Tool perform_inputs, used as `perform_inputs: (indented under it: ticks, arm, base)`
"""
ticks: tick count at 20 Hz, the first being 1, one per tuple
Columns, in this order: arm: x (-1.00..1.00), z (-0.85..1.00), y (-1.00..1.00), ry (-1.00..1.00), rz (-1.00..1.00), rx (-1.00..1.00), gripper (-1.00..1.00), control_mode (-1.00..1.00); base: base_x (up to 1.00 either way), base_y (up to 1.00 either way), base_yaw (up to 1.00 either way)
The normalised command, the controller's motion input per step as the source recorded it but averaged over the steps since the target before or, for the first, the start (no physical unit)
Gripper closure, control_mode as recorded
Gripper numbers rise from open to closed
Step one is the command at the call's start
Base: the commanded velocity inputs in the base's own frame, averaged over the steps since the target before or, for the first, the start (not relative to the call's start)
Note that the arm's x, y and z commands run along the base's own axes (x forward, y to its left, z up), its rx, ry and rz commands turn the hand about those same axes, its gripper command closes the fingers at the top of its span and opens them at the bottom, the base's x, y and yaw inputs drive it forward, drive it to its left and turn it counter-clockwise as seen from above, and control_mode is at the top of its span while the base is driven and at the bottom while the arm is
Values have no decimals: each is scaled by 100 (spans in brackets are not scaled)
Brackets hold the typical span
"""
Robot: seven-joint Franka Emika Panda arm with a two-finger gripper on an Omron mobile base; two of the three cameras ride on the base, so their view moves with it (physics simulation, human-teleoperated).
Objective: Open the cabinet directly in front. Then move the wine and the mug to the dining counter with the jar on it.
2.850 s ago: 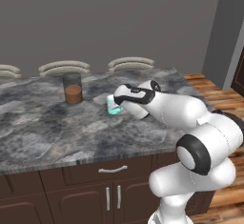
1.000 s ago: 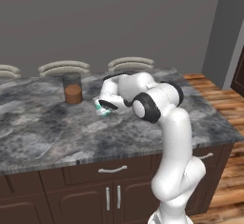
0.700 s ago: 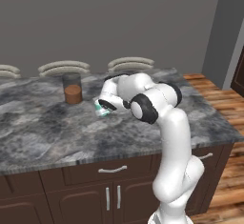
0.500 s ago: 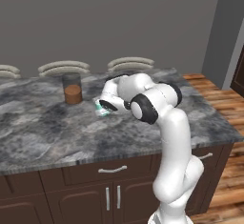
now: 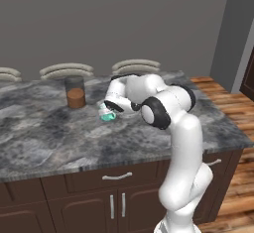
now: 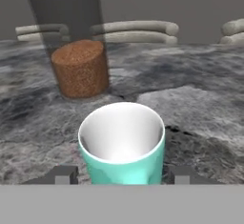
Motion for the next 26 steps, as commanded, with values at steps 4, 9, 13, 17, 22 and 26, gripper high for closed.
perform_inputs:
  ticks: [4, 9, 13, 17, 22, 26]
  arm:
    - [-12, 100, 0, 3, 0, 11, -100, -100]
    - [-54, 100, -31, 3, -2, 7, -100, -100]
    - [-61, 100, -32, 2, -3, 0, -100, -100]
    - [-58, 100, -31, 11, -10, 0, -100, -100]
    - [-49, 100, -30, 26, -12, 0, -100, -100]
    - [-45, 100, -24, 27, -11, 0, -100, -100]
  base:
    - [0, 0, 0]
    - [0, 0, 0]
    - [0, 0, 0]
    - [0, 0, 0]
    - [0, 0, 0]
    - [0, 0, 0]
